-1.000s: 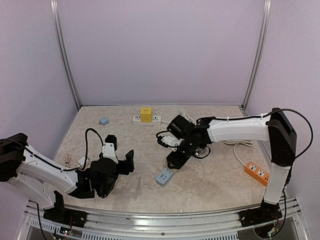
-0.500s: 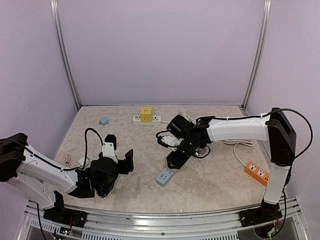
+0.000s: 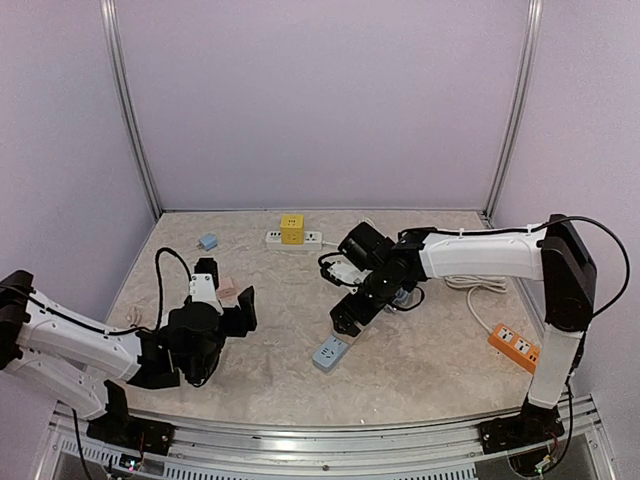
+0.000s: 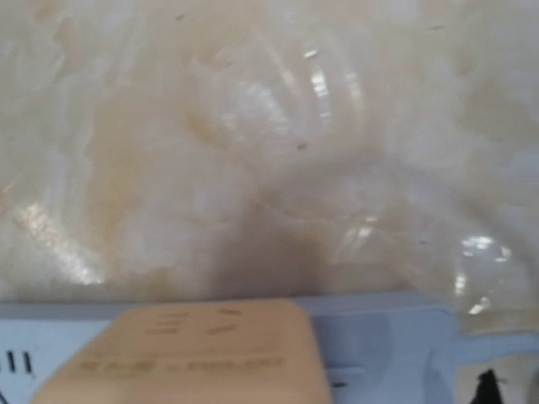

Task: Insert the plug
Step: Insert the plug into the socket slot, then pick up the plug at the center of the board.

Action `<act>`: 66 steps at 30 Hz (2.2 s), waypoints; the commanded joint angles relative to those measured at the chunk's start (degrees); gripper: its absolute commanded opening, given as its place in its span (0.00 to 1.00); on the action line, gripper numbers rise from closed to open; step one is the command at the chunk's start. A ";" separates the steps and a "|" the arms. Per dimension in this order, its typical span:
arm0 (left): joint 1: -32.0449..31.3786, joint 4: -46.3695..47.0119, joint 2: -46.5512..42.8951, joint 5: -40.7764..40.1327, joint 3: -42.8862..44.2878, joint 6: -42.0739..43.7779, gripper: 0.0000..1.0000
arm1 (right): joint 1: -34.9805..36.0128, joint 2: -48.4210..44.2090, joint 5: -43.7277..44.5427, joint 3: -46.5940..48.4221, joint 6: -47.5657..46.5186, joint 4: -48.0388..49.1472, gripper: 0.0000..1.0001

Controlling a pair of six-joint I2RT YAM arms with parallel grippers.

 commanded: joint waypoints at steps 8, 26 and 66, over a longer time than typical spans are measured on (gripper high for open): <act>14.31 -43.62 -13.13 5.46 9.16 -17.99 0.99 | -2.04 -14.29 10.33 -3.69 3.22 2.63 1.00; 35.54 -54.78 7.20 35.41 28.41 -19.71 0.99 | -8.59 -27.82 1.29 -19.31 7.23 15.33 1.00; 41.93 -82.30 44.07 47.94 63.43 -14.56 0.76 | -9.44 -39.55 3.82 -25.18 8.27 17.97 0.95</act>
